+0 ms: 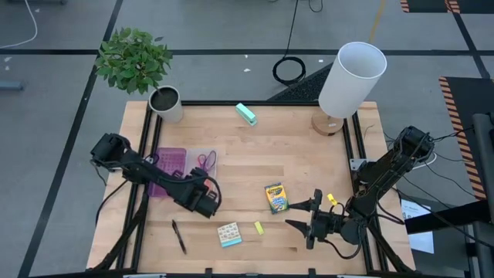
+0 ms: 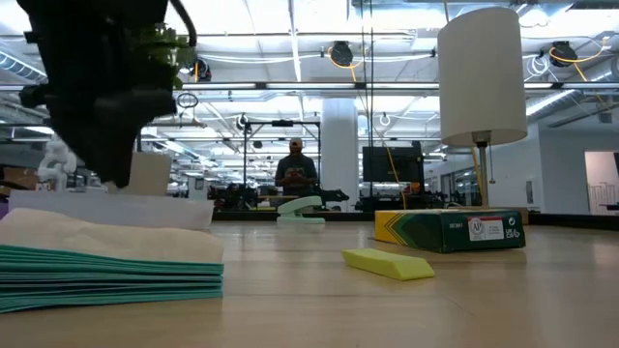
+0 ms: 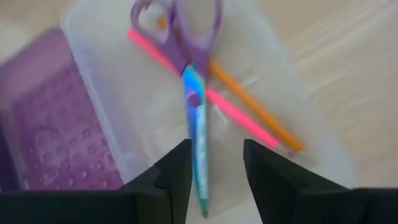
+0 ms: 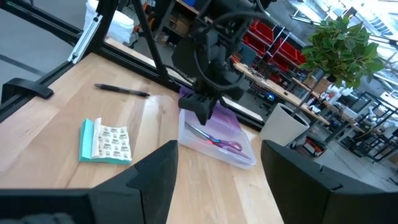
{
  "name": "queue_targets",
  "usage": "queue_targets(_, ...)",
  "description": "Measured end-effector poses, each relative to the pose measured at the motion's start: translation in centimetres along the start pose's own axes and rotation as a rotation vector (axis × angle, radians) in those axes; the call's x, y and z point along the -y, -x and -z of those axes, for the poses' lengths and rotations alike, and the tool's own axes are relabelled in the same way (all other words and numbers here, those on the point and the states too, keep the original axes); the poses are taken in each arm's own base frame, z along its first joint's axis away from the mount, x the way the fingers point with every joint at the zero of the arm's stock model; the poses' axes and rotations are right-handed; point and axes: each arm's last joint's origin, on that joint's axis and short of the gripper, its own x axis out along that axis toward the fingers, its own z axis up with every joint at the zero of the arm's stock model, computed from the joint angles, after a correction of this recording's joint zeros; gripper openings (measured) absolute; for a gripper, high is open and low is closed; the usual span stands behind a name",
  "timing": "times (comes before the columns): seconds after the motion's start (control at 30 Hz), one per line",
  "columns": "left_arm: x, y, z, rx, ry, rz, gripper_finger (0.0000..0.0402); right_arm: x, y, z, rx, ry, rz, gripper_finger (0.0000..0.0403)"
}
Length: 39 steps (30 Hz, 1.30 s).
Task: Pack school essentials
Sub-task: Put the black pen into the purple supply box
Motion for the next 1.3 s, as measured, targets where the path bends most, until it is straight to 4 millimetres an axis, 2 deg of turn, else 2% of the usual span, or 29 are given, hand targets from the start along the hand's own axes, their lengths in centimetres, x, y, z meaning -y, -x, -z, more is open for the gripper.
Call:
queue_targets(0.3, 1.9, 4.5, -0.9, 0.178, -0.122, 0.142, 0.0120, 0.0, 0.0, 0.0, 0.001, -0.098, -0.003, 0.0224)
queue_targets(0.5, 3.1, 7.2, -0.4, 0.293, -0.222, 0.258, 0.0118, 0.0, 0.0, 0.0, 0.003, -0.244, -0.017, 0.0224)
queue_targets(0.73, 4.6, 8.8, 1.0, 0.367, -0.396, 0.409, 0.0118, -0.3, 0.0, -0.1, 0.011, -0.389, -0.108, 0.0224)
queue_targets(1.0, 5.8, 10.1, 2.2, 0.359, -0.522, 0.577, 0.0117, -0.4, 0.0, 0.1, -0.002, -0.435, -0.111, 0.0224)
queue_targets(1.13, 5.9, 10.3, 2.7, 0.291, -0.505, 0.631, 0.0117, -0.5, 0.0, 0.5, -0.034, -0.439, -0.128, 0.0224)
queue_targets(1.3, 5.8, 10.5, 3.4, 0.064, -0.205, 0.691, 0.0117, -0.8, 0.1, 0.8, -0.060, -0.451, -0.193, 0.0224)
